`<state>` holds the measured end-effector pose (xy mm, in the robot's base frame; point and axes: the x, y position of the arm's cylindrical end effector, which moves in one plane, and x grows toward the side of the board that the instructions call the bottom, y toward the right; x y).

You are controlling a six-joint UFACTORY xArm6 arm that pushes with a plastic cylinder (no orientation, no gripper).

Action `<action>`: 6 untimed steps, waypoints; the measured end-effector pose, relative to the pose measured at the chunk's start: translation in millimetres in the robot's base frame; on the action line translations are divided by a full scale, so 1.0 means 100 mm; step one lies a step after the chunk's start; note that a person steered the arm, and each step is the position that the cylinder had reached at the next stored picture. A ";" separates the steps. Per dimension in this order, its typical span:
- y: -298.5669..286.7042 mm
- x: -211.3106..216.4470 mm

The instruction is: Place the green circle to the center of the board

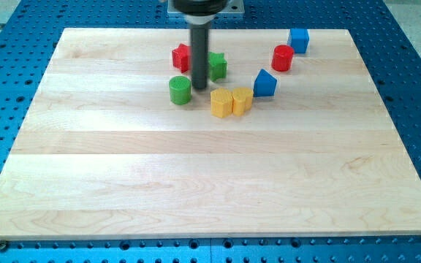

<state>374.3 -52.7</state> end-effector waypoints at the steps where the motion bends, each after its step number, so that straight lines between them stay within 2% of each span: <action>1: -0.32 0.29; 2: -0.16 0.69; 3: -1.22 0.84; 5: -0.87 0.13; 6: -0.32 0.12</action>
